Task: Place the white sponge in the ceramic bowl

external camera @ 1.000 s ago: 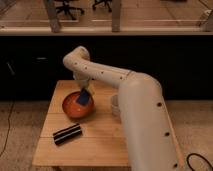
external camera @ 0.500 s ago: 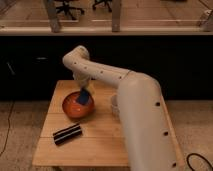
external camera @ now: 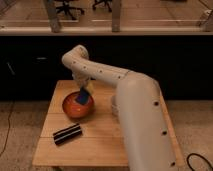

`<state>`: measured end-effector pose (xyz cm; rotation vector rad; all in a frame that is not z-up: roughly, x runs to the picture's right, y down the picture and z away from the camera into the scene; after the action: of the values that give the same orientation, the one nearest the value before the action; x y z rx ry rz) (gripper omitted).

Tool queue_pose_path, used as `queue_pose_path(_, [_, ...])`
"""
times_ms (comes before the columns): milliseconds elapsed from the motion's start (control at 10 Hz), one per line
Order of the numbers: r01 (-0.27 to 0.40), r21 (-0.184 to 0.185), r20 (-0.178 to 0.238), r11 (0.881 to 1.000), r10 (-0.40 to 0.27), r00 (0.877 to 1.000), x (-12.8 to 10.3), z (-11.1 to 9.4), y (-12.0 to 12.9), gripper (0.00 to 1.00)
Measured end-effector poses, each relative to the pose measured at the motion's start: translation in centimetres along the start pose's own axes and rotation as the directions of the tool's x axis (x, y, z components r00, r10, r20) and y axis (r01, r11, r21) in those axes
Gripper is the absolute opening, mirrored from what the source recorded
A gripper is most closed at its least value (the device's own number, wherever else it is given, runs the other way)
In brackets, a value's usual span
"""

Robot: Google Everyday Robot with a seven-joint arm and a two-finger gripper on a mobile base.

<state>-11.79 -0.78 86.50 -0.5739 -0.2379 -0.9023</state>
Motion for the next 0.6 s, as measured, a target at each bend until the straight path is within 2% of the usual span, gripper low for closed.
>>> queue_pose_path(100, [-0.002,0.000,0.000,1.000,0.002,1.000,0.08,-0.02,0.00,0.27])
queue_pose_path(300, [-0.004,-0.001,0.000,1.000,0.004,1.000,0.13,-0.04,-0.08,0.36])
queue_pose_path(600, [-0.005,-0.001,0.000,1.000,0.005,1.000,0.14,-0.04,-0.25,0.37])
